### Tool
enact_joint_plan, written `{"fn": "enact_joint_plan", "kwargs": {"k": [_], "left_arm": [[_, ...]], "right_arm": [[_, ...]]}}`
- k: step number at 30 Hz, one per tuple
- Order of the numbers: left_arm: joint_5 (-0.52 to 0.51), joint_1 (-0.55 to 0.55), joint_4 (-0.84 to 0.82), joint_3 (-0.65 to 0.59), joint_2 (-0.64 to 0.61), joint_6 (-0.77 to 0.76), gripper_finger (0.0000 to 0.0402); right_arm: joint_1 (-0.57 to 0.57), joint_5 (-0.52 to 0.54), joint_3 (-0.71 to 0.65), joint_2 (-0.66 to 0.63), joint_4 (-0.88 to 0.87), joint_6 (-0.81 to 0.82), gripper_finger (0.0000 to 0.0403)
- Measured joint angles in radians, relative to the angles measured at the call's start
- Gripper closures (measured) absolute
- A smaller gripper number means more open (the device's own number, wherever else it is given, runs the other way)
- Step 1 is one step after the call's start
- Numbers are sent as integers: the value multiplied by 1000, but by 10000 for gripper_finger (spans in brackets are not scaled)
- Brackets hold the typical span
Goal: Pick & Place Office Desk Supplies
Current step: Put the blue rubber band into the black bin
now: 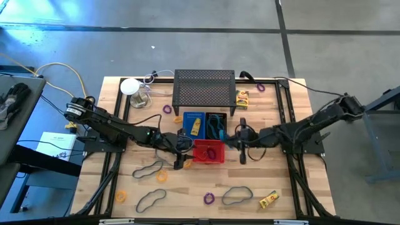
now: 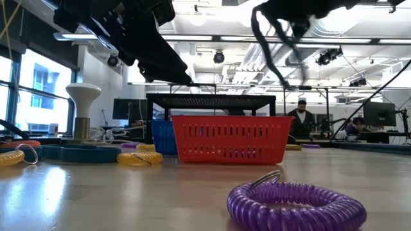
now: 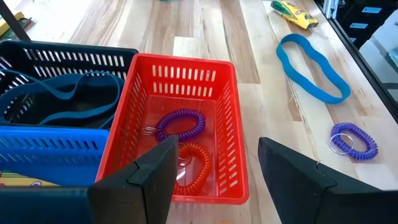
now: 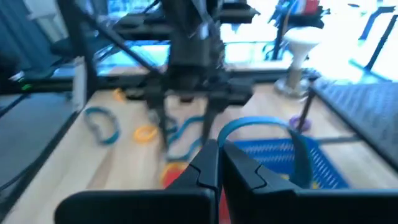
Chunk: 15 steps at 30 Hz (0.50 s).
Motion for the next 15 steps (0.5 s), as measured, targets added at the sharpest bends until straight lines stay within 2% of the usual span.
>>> {"fn": "enact_joint_plan", "kwargs": {"k": [8,15], "left_arm": [[0,0,-13,0,0,4,186],[0,0,-22,0,0,6,186]], "right_arm": [[-147,38,0,163,192,-56,401],[-219,74,0,305,265,-5,401]]}}
